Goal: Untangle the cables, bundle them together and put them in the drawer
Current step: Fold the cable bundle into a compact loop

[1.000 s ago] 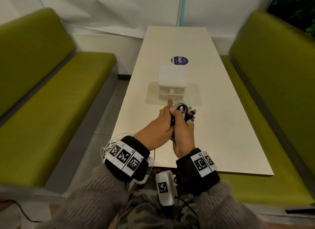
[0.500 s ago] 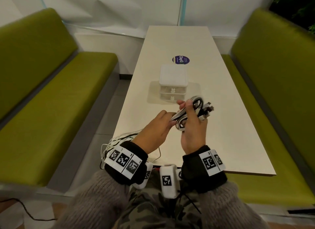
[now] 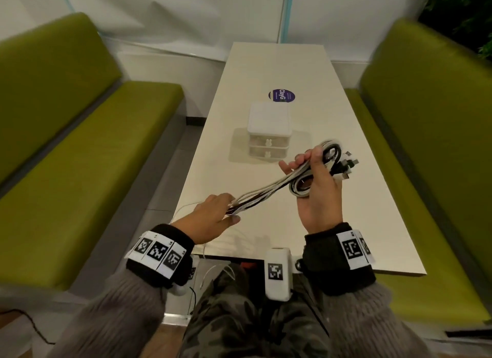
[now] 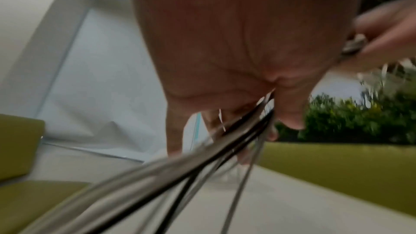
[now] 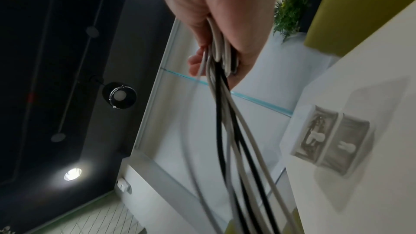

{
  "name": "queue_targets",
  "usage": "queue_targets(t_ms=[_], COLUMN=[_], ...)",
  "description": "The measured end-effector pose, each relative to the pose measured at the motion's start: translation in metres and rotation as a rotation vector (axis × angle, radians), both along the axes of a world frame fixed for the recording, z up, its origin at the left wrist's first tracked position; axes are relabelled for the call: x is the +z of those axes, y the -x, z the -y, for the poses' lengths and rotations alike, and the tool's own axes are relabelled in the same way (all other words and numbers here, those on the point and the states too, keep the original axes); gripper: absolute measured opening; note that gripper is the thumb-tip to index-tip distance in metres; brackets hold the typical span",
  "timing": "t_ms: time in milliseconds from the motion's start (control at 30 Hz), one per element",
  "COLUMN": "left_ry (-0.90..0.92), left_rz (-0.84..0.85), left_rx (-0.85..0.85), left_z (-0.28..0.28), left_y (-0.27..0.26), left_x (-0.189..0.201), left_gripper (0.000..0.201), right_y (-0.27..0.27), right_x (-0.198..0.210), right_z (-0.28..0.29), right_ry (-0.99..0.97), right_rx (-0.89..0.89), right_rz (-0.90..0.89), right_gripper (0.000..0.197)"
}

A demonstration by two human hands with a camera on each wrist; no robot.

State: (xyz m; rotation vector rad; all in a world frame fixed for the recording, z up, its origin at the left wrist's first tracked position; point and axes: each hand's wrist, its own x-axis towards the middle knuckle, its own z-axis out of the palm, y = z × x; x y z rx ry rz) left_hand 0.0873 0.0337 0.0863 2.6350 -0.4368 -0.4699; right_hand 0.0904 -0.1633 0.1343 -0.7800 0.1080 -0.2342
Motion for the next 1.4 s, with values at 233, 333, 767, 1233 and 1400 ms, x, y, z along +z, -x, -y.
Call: queue_targets(t_ms=[233,333,767,1233,1400], left_ry=[0.446,0.638,0.432,0.362,0.221], left_rz=[0.082,-0.002,-0.054,-0.056,-0.129], left_rx=[-0.142,-0.088,-0.067,-0.123,-0.14], left_z=[0.045,0.057,0.017,0.0,-0.001], left_y=[-0.006,-0.006,0.007,-0.006,-0.012], left_x=[0.059,0.05,-0.004,0.02,0.027], left_gripper=[0.069,0.046,0.015,0.036,0.041], right_y=[0.005,0.006,-0.002,0.001,0.002], right_x=[-0.008,-0.009,0.002,0.002,0.002], right_z=[-0.023,-0.02,0.003,0.007,0.011], right_ry=[0.201,0.3,0.091,0.218,0.233], right_rx=[0.064,0.112,0.106,0.14,0.189], right_rz=[0.002,-0.007,0.05,-0.083,-0.091], right_gripper=[0.023,0.036,0.023,0.028,0.028])
